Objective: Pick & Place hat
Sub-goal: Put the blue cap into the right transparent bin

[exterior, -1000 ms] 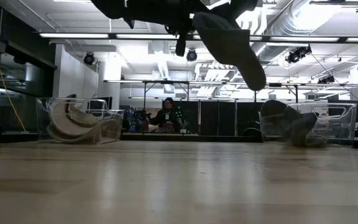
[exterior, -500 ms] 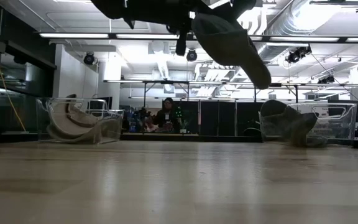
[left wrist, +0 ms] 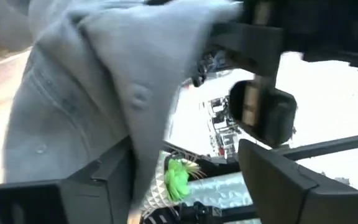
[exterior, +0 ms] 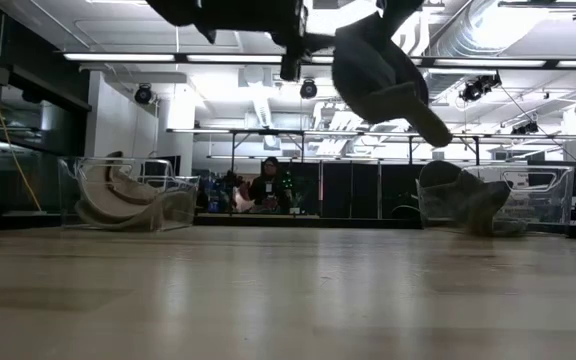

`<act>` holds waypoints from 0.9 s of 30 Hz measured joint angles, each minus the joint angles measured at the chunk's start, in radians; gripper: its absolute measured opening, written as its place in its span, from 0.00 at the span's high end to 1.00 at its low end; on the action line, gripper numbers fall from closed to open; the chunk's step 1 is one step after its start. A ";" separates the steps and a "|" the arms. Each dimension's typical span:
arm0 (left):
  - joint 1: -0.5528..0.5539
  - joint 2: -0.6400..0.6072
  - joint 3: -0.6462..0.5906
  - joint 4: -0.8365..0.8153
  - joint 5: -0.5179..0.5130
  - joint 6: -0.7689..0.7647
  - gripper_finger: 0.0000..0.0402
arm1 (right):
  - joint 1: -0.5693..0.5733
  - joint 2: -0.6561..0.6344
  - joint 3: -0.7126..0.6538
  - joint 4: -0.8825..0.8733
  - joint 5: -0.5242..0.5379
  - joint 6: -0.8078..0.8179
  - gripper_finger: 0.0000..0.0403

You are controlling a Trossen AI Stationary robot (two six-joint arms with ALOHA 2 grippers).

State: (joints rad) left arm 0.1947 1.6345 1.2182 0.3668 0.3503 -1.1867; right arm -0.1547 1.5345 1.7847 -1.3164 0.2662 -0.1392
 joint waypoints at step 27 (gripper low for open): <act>0.119 -0.309 0.000 -0.532 -0.034 0.136 0.37 | -0.038 0.006 0.001 -0.255 0.383 -0.496 0.98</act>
State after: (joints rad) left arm 0.3141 1.3251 1.2186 -0.1656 0.3162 -1.0512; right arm -0.1925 1.5404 1.7859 -1.5712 0.6492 -0.6349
